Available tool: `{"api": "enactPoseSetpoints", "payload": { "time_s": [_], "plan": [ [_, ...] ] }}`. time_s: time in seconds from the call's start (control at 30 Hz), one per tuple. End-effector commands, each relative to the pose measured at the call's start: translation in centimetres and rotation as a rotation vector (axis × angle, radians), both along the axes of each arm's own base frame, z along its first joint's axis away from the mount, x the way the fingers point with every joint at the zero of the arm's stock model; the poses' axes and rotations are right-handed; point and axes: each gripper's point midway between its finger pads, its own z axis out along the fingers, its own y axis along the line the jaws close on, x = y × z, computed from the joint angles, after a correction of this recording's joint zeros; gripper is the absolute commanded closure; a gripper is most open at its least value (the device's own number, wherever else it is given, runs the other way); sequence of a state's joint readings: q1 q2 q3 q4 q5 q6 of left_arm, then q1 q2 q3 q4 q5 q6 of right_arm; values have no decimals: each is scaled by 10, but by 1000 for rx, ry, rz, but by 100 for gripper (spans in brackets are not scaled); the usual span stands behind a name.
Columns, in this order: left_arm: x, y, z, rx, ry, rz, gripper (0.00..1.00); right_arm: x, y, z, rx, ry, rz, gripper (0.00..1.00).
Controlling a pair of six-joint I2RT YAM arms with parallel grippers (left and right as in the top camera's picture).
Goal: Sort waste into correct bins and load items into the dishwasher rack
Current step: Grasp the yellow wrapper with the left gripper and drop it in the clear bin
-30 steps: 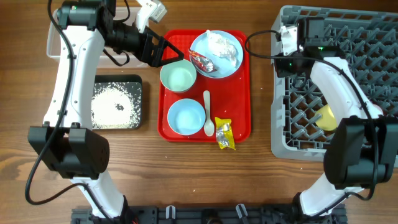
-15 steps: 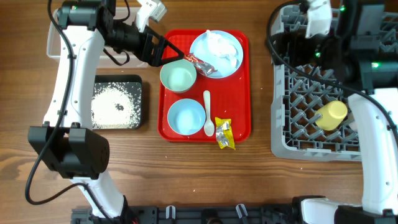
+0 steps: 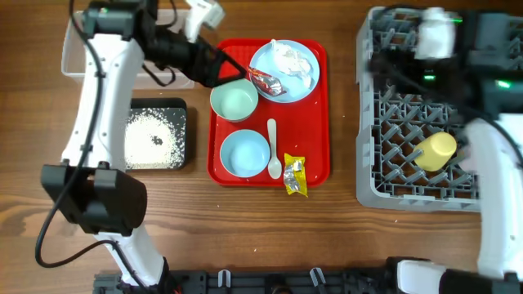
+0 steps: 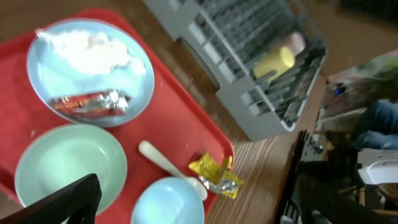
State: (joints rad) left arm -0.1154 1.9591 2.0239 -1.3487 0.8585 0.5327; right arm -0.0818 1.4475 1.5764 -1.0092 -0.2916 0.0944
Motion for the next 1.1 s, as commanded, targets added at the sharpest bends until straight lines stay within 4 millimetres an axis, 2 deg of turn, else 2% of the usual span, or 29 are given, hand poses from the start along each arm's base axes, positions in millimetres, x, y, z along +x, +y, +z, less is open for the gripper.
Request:
{"api": "enactPoseSetpoints", "payload": {
  "time_s": [0.0, 0.03, 0.1, 0.17, 0.2, 0.27, 0.3, 0.33, 0.4, 0.5, 0.6, 0.63, 0.67, 0.7, 0.73, 0.8, 0.83, 0.9, 0.93, 0.97, 1.0, 1.03, 1.07],
  "plan": [
    [-25, -45, -28, 199, 12, -92, 0, -16, -74, 25, 14, -56, -286, 0],
    [-36, -61, -34, 249, -6, -136, 0, -21, -96, 23, 14, -50, -349, 0],
    [-61, -94, -42, 339, 2, -175, 0, -28, -128, 16, 19, -21, -439, 0],
    [-87, -118, -53, 407, 7, -226, 0, -34, -141, 5, 28, 22, -478, 0],
    [-100, -126, -65, 462, 2, -261, 0, -35, -141, 0, 33, 45, -479, 0],
    [-131, -138, -108, 572, 39, -306, 3, -32, -142, -8, 28, 68, -474, 0],
    [-139, -139, -119, 584, 52, -325, 9, -33, -145, -11, 21, 78, -483, 0],
    [-143, -139, -135, 606, 72, -307, 13, -32, -146, -12, 22, 83, -484, 0],
    [-136, -139, -164, 611, 93, -212, 18, -31, -146, -16, 25, 93, -483, 0],
    [-136, -142, -184, 592, 78, -208, 29, -32, -145, -19, 27, 107, -482, 0],
    [-136, -137, -205, 609, 64, -200, 32, -32, -145, -19, 28, 109, -482, 0],
    [-136, -137, -211, 606, 56, -197, 40, -31, -146, -19, 28, 108, -482, 0],
    [-137, -136, -214, 605, 55, -197, 62, -30, -146, -19, 27, 103, -482, 0],
    [-138, -135, -216, 608, 59, -198, 76, -30, -146, -19, 26, 100, -482, 0],
    [-138, -134, -216, 610, 60, -197, 96, -30, -146, -19, 26, 100, -482, 0],
    [-133, -132, -215, 605, 58, -183, 96, -30, -146, -19, 26, 101, -482, 0],
    [-120, -130, -206, 595, 57, -130, 96, -30, -146, -19, 27, 100, -482, 0],
    [-87, -125, -173, 562, 31, -14, 96, -30, -146, -19, 27, 103, -482, 0],
    [-53, -120, -132, 493, -17, 84, 96, -30, -146, -19, 26, 104, -482, 0],
    [-31, -112, -103, 447, -62, 144, 96, -30, -146, -19, 27, 103, -482, 0],
    [-1, -97, -62, 387, -135, 225, 96, -30, -146, -19, 26, 103, -482, 0],
    [31, -68, -36, 378, -217, 325, 96, -30, -147, -19, 26, 100, -482, 0],
    [52, -44, -28, 393, -258, 407, 96, -30, -147, -19, 26, 100, -483, 0]
  ]
}}
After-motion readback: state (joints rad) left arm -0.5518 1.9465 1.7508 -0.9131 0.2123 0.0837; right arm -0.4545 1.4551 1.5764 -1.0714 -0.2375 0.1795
